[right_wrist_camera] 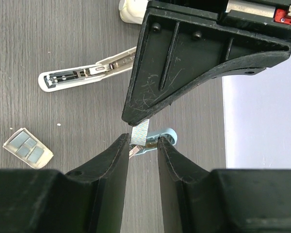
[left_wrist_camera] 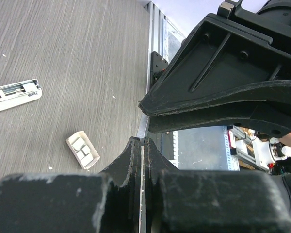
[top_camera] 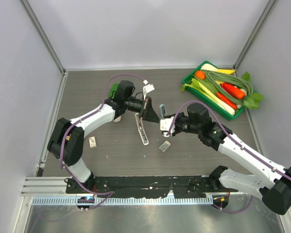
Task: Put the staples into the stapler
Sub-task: Pick up the staple from the center of the board.
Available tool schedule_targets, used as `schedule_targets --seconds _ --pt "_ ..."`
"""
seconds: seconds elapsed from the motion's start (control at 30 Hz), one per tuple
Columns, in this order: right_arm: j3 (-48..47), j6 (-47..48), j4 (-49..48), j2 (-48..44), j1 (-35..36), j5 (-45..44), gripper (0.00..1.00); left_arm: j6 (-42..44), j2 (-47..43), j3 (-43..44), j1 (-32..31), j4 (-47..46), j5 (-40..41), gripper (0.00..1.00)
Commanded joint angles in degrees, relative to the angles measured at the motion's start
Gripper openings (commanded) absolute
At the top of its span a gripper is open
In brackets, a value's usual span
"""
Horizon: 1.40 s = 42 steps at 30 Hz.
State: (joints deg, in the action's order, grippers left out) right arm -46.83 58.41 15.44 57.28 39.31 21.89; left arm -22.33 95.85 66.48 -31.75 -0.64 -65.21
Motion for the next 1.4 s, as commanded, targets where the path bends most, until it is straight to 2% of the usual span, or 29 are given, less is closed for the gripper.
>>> schedule_targets --seconds 0.0,0.23,0.7,1.37 --pt "-0.2 1.5 -2.3 0.0 0.5 -0.4 0.35 -0.9 0.1 0.3 0.0 -2.8 -2.0 0.0" --pt "0.8 2.8 -2.4 0.2 0.8 -1.6 0.38 -1.1 -0.1 0.3 0.1 -2.9 -2.1 0.0" --pt "1.8 2.2 -4.5 -0.5 0.8 -2.0 0.32 -1.7 0.0 -0.1 0.2 -3.8 -2.6 0.0" --pt "1.6 1.7 -4.1 -1.6 0.8 -1.7 0.34 -1.7 1.0 0.1 0.6 -3.8 -2.7 0.0"
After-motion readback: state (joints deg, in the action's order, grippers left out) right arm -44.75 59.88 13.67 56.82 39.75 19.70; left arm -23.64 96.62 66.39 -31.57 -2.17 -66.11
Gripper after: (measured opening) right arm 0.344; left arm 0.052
